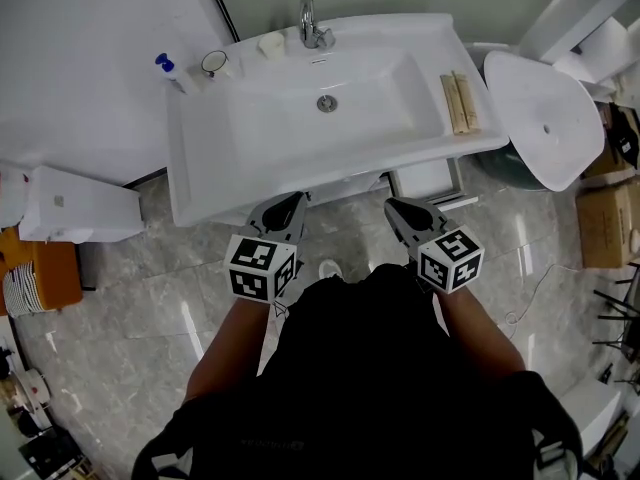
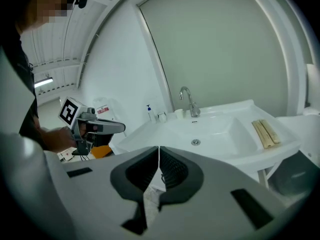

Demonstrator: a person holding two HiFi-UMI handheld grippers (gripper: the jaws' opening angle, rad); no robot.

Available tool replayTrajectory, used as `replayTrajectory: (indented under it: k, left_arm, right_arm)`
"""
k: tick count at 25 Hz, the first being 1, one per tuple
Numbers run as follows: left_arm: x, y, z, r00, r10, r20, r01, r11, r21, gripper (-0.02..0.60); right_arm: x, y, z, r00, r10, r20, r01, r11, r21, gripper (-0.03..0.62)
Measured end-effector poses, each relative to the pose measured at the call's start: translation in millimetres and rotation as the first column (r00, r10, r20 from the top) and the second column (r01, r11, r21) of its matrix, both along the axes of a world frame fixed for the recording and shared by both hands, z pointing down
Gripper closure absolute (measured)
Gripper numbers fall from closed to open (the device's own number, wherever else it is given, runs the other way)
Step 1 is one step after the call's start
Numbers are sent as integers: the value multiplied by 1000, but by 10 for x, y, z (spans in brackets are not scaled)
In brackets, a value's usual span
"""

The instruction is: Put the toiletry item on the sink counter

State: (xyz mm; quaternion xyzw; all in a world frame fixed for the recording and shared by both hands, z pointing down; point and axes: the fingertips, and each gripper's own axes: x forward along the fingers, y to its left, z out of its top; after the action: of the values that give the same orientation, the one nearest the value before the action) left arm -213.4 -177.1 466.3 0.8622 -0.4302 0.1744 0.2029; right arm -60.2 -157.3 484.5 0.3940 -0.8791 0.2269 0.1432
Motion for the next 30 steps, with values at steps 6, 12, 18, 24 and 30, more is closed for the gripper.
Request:
replayTrajectory:
  k: [6,12,18,24,30]
  left_arm:
    - [42,-58,114,1000,13,-2,-13,1000,-24,584]
    - [87,-203,150,999,-31,7,32,999,-25,584]
    - [296,-368,209,996,-85,21,86,996,-37,584]
    - [689,-559,234,994,-109,31,110,993,-35,585]
    - [981,-662,327,991,-115,72,119,992,-45,584]
  right_arm:
    - [68,-183,-43,1000,15,-14,-15,1000,14,589]
    - [248,-434,-24,1000,6,-24,-5,1000,21,589]
    - [560,-755,27,999,-13,-42,14,1000,23,589]
    - [1019,-1075,99,997,-21,-73,24,999,34,589]
    - [1746,-1466,414,980,36,-195,-32,999,22,589]
